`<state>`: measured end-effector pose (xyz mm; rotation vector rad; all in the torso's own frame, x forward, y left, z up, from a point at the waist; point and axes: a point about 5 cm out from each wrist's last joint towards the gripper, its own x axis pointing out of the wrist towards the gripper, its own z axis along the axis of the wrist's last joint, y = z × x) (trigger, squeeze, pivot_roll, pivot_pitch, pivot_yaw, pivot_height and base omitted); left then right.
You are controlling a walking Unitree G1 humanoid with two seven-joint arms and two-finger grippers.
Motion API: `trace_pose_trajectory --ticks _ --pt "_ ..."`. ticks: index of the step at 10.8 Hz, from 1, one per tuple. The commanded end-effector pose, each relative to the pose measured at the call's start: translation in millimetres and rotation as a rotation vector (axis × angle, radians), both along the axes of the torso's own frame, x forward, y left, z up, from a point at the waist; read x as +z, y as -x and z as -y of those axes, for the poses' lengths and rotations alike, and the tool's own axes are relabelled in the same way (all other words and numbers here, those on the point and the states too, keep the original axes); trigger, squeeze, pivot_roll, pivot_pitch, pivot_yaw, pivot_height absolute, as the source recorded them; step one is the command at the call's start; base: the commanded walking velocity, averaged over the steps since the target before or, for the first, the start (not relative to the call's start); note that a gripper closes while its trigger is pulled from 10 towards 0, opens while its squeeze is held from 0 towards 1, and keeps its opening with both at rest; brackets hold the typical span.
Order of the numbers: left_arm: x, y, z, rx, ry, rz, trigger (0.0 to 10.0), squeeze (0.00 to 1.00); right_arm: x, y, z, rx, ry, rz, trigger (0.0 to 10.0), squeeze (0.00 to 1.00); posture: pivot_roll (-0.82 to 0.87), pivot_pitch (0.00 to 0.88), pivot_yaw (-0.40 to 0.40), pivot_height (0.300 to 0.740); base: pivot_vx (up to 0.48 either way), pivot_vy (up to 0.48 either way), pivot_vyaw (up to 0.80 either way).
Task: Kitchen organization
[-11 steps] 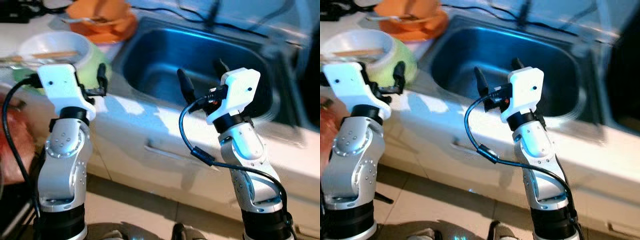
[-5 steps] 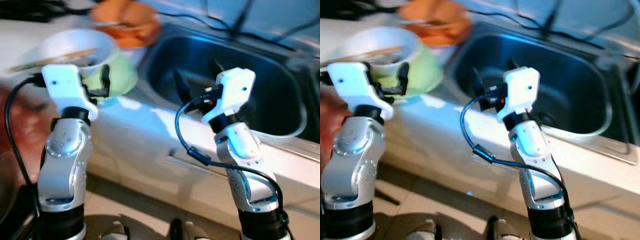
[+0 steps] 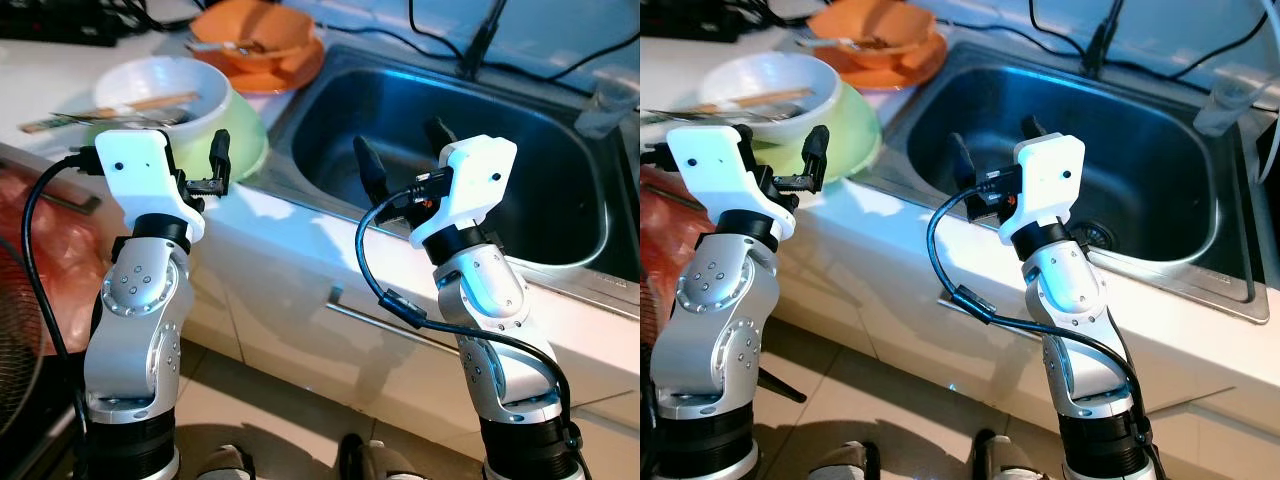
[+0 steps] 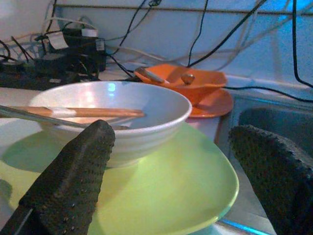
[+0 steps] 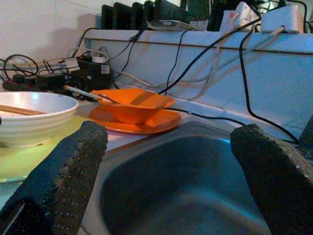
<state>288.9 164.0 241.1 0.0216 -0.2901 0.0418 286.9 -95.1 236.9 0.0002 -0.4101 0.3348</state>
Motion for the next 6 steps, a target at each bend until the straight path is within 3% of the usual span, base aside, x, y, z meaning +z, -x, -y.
trace_pose_trajectory --ticks 1,3,6 --pt "0.2 -0.8 -0.2 0.017 -0.024 0.003 10.0 0.0 -0.7 0.4 3.7 -0.013 0.002 0.001 10.0 0.0 0.02 0.188 -0.073 0.74 0.0 0.0 0.0" --pt "-4.4 -0.7 -12.8 0.111 -0.057 0.0 10.0 0.0 -1.4 -1.0 3.0 -0.01 0.003 -0.003 10.0 0.0 0.03 0.186 -0.075 0.74 0.0 0.0 0.0" --pt "-9.5 2.1 -33.4 0.236 -0.033 0.022 10.0 0.0 -4.6 -3.9 4.9 0.004 0.02 -0.016 10.0 0.0 0.03 0.189 -0.091 0.74 0.0 0.0 0.0"
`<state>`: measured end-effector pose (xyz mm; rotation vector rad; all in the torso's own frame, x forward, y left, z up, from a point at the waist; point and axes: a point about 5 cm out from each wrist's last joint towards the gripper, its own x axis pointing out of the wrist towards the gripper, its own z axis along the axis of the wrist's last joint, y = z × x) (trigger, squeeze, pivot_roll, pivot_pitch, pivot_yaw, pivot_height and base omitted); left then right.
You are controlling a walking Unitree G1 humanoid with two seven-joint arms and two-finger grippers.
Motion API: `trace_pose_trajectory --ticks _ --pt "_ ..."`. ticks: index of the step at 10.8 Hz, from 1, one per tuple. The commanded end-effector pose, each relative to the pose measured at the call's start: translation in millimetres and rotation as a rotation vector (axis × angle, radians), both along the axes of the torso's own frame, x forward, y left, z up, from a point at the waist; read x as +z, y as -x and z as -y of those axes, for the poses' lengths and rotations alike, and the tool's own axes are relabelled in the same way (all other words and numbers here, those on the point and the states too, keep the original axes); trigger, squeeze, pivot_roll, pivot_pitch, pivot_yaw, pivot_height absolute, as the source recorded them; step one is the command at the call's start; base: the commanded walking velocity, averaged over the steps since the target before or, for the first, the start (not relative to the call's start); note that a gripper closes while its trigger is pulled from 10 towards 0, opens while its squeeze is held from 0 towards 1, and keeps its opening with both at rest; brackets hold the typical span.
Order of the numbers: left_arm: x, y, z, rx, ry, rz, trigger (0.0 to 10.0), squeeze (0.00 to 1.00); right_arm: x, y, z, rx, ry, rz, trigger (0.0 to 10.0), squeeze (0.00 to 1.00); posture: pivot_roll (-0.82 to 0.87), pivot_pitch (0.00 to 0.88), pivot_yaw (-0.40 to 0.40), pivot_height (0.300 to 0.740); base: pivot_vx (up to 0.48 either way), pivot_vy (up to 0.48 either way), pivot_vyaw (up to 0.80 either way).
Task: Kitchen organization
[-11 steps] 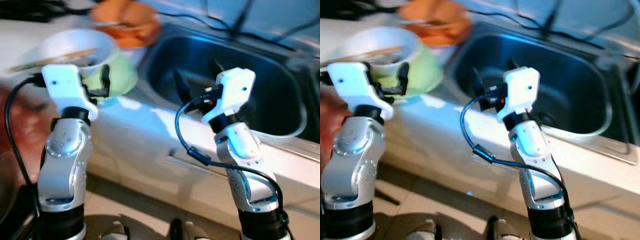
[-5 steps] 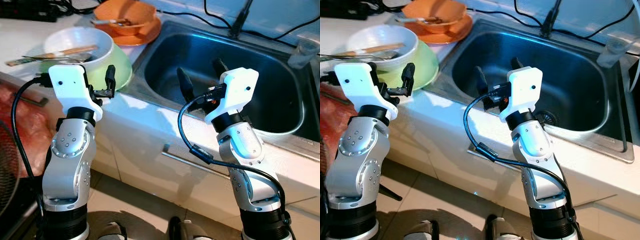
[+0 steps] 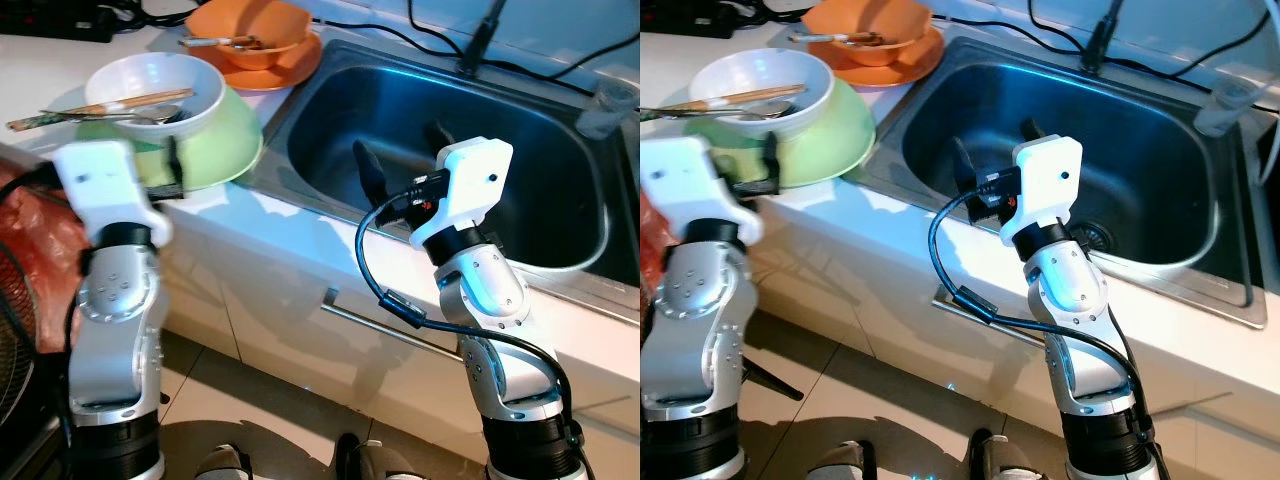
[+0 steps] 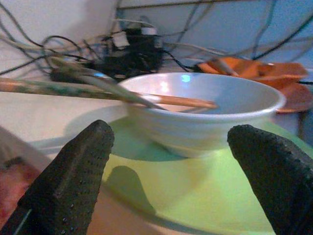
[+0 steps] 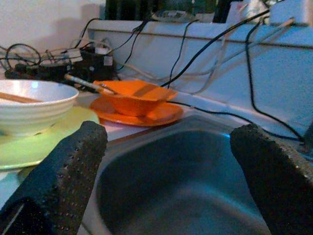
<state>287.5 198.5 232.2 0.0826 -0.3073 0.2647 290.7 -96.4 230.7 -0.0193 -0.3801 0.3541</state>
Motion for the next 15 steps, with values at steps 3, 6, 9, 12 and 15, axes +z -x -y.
trace_pose_trajectory --ticks 3,6,9,12,15 --pt "-4.4 -10.1 -11.9 0.048 0.049 0.02 10.0 0.0 0.8 -1.4 5.2 0.005 0.016 0.012 10.0 0.0 0.01 0.182 -0.095 0.74 0.0 0.0 0.0" --pt "2.0 -23.5 -18.2 0.055 0.071 0.081 10.0 0.0 -0.6 0.2 9.4 0.006 0.038 0.006 10.0 0.0 -0.02 0.191 -0.114 0.74 0.0 0.0 0.0" --pt "5.4 -32.6 -19.1 0.059 0.08 0.117 10.0 0.0 -0.7 -0.4 14.0 0.001 0.061 0.007 10.0 0.0 -0.04 0.193 -0.121 0.74 0.0 0.0 0.0" --pt "9.9 -36.8 -15.6 0.044 0.082 0.144 10.0 0.0 -2.6 0.2 13.3 0.009 0.067 0.0 10.0 0.0 -0.05 0.195 -0.125 0.74 0.0 0.0 0.0" --pt "15.9 -37.0 -12.4 0.033 0.083 0.174 10.0 0.0 -4.1 -1.2 12.5 0.011 0.069 -0.003 10.0 0.0 -0.04 0.19 -0.123 0.74 0.0 0.0 0.0"
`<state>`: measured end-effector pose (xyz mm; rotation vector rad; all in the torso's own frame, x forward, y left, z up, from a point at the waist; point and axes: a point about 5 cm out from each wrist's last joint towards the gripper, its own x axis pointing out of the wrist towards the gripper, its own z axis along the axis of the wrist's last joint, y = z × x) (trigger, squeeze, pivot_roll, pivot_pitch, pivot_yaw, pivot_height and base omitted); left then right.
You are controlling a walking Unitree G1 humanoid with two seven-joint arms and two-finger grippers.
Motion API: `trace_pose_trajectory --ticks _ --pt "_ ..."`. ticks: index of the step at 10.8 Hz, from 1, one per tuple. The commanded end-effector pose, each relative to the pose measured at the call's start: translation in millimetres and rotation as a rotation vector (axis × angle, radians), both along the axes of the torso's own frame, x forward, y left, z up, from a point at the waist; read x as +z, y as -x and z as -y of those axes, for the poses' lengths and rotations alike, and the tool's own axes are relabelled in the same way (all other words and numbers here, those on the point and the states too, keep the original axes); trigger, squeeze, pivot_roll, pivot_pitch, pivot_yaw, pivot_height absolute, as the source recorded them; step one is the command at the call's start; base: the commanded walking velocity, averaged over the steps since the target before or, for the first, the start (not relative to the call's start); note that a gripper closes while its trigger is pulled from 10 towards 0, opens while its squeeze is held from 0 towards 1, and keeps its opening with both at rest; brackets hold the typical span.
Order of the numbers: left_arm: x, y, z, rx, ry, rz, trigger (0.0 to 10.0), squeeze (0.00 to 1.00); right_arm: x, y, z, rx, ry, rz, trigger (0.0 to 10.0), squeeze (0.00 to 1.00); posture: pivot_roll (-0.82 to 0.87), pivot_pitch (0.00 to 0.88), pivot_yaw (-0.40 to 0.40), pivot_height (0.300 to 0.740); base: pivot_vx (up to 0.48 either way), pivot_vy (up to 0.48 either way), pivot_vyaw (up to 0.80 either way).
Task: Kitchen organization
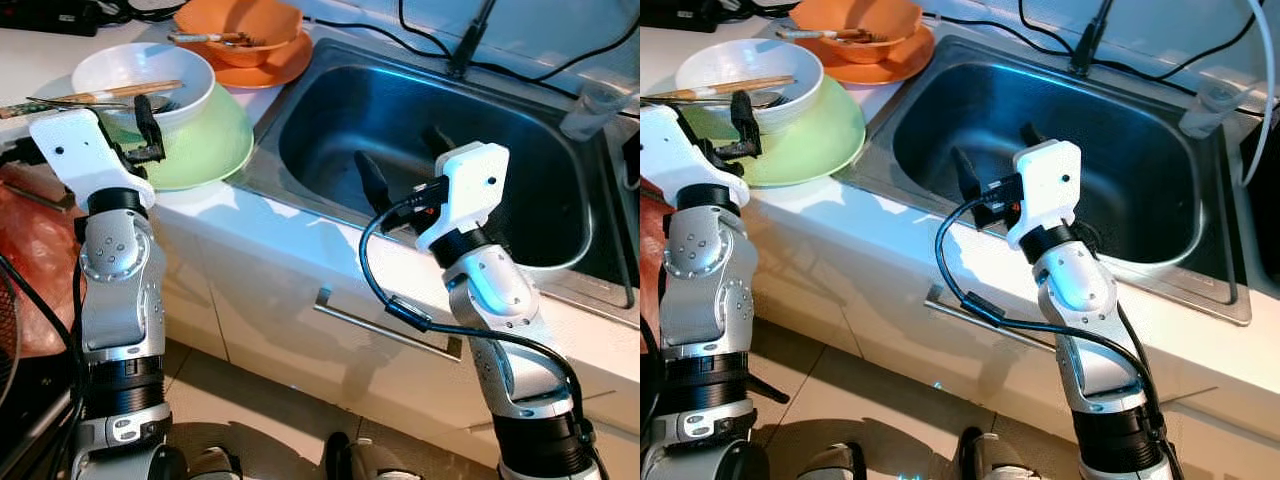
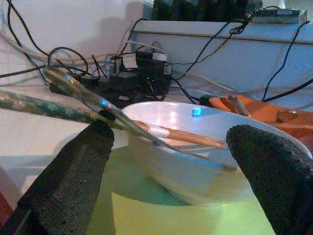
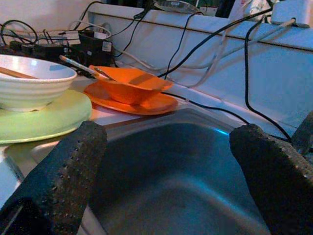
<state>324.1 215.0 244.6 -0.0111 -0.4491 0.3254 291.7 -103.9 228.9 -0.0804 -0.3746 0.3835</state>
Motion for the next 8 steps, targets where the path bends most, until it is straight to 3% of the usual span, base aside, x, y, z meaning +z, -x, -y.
trace_pose_trajectory --ticks 1,5,6,7,8 --pt "4.5 -0.9 3.5 -0.008 0.0 0.022 10.0 0.0 -2.7 -0.1 4.6 -0.006 0.004 -0.009 10.0 0.0 -0.04 0.189 -0.122 0.74 0.0 0.0 0.0" --pt "6.9 -9.2 -0.9 -0.018 -0.004 0.03 10.0 0.0 -3.4 -0.2 4.1 -0.007 0.004 -0.009 10.0 0.0 -0.04 0.187 -0.123 0.74 0.0 0.0 0.0" --pt "8.2 -10.3 -2.9 -0.016 -0.007 0.036 8.1 0.0 -3.4 -0.3 4.2 -0.007 0.005 -0.009 10.0 0.0 -0.04 0.187 -0.122 0.74 0.0 0.0 0.0" --pt "8.0 -11.2 -4.9 -0.014 -0.01 0.039 0.0 0.0 -3.3 -0.2 4.0 -0.007 0.004 -0.008 10.0 0.0 -0.04 0.187 -0.12 0.74 0.0 0.0 0.0" --pt "8.6 -11.2 -5.7 -0.014 -0.013 0.044 0.0 0.0 -3.3 -0.1 3.9 -0.009 0.003 -0.008 10.0 0.0 -0.04 0.187 -0.119 0.74 0.0 0.0 0.0"
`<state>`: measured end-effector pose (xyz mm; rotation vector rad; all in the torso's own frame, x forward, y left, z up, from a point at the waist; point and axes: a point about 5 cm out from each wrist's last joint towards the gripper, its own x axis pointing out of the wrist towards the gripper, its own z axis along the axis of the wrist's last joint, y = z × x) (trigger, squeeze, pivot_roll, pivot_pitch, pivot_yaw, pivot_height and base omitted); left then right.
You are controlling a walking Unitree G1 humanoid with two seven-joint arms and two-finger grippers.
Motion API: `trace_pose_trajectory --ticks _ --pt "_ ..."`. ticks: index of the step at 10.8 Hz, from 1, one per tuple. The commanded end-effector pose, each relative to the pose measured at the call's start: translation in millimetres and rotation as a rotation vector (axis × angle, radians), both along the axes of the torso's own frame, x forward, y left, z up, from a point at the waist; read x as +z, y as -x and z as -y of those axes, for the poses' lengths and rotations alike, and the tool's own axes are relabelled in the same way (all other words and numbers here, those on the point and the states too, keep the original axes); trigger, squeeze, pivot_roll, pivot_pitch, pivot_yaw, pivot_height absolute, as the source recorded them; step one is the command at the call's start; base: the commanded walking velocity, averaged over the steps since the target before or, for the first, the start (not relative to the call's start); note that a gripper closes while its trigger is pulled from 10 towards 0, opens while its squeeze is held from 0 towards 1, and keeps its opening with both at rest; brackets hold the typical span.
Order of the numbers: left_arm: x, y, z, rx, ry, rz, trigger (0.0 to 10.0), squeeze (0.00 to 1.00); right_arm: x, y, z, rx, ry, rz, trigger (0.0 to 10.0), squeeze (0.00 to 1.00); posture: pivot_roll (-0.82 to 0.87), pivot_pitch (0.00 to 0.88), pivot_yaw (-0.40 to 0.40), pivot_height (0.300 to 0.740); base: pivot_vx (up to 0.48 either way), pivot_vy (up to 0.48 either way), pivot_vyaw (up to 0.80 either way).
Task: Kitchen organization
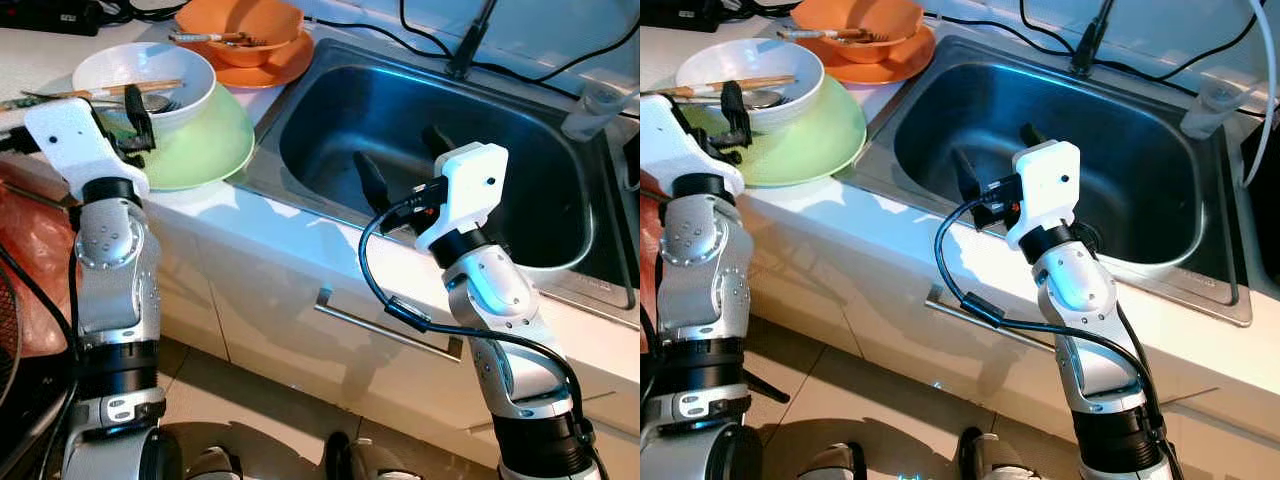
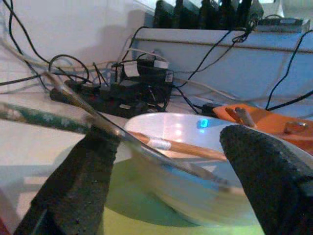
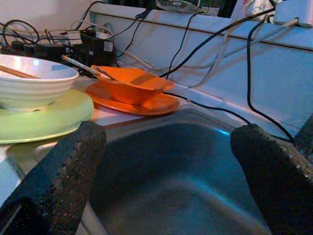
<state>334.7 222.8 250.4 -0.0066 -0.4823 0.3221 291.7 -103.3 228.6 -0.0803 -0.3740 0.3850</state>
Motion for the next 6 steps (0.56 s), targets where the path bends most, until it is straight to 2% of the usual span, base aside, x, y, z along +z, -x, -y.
trace_pose_trajectory --ticks 1,4,5,6 --pt "3.4 -1.0 1.5 -0.013 -0.007 0.015 0.0 0.0 -3.4 0.2 4.4 -0.011 0.001 -0.009 10.0 0.0 -0.04 0.186 -0.118 0.74 0.0 0.0 0.0" --pt "4.1 -2.5 1.0 -0.02 -0.011 0.022 0.0 0.0 -4.4 1.1 2.3 0.01 -0.004 -0.014 10.0 0.0 -0.04 0.187 -0.118 0.74 0.0 0.0 0.0" --pt "3.7 -2.7 0.5 -0.019 -0.013 0.018 0.0 0.0 -6.1 3.5 -3.1 0.081 -0.034 -0.05 10.0 0.0 -0.04 0.187 -0.12 0.74 0.0 0.0 0.0" --pt "2.4 -3.0 -0.4 -0.014 -0.015 0.011 4.7 0.0 -8.5 7.4 -8.7 0.146 -0.028 -0.073 10.0 0.0 -0.04 0.187 -0.12 0.74 0.0 0.0 0.0"
